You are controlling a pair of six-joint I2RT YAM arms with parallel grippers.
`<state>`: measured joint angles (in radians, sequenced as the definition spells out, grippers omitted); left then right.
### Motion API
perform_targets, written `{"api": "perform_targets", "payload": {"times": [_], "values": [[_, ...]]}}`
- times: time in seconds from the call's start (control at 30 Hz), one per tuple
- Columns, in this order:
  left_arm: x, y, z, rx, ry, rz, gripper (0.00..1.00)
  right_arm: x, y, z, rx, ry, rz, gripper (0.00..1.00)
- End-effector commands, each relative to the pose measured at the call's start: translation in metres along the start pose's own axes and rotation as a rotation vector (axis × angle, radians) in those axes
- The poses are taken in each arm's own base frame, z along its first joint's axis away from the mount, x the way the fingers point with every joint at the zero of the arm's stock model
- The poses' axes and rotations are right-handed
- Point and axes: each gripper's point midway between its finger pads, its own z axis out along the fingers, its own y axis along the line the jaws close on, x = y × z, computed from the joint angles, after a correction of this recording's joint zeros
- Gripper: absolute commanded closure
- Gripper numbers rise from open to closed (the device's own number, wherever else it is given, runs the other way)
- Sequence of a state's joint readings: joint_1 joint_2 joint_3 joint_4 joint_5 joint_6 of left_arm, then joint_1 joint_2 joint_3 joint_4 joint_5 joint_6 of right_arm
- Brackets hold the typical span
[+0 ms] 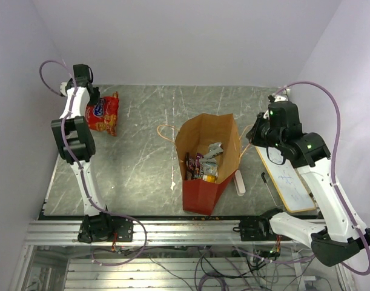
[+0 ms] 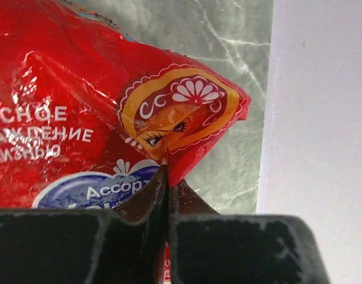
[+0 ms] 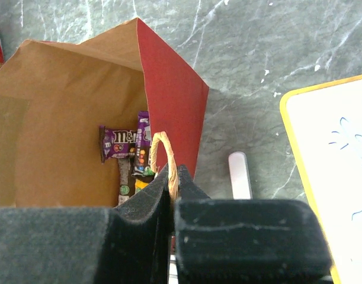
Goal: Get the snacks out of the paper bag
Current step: Place the snack at the corner of the board.
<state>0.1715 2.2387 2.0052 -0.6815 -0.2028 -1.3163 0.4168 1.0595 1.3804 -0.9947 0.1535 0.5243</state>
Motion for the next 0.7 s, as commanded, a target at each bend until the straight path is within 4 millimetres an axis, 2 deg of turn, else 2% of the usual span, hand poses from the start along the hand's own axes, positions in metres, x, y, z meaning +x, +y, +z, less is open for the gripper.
{"api": "perform_targets", "payload": {"times": [0.0,0.07,0.13,0.23,0.27,0.4,0.47,0.67], "values": [[0.003,-0.043,0.010,0.135,0.050,-0.076,0.82,-0.007,0.003,0.001,0.007,-0.021,0.045,1.00],[0.008,-0.054,0.009,0.193,0.098,-0.066,0.64,-0.005,0.004,0.003,0.005,-0.013,0.055,1.00],[0.013,-0.063,0.001,0.246,0.137,-0.046,0.38,-0.004,0.006,0.005,-0.002,-0.008,0.060,1.00],[0.019,-0.077,-0.028,0.345,0.192,0.004,0.06,-0.001,0.006,0.005,-0.012,-0.012,0.057,1.00],[0.020,-0.082,-0.042,0.380,0.207,0.022,0.01,-0.001,0.006,0.006,-0.017,-0.014,0.054,1.00],[0.030,-0.089,-0.111,0.526,0.275,0.112,0.00,0.003,0.012,0.005,-0.063,-0.006,0.025,1.00],[0.046,-0.084,-0.141,0.575,0.316,0.185,0.00,0.004,0.014,0.005,-0.081,-0.001,0.003,1.00],[0.123,-0.044,-0.233,0.661,0.484,0.405,0.00,0.011,0.019,0.002,-0.145,-0.004,-0.052,1.00]]}}
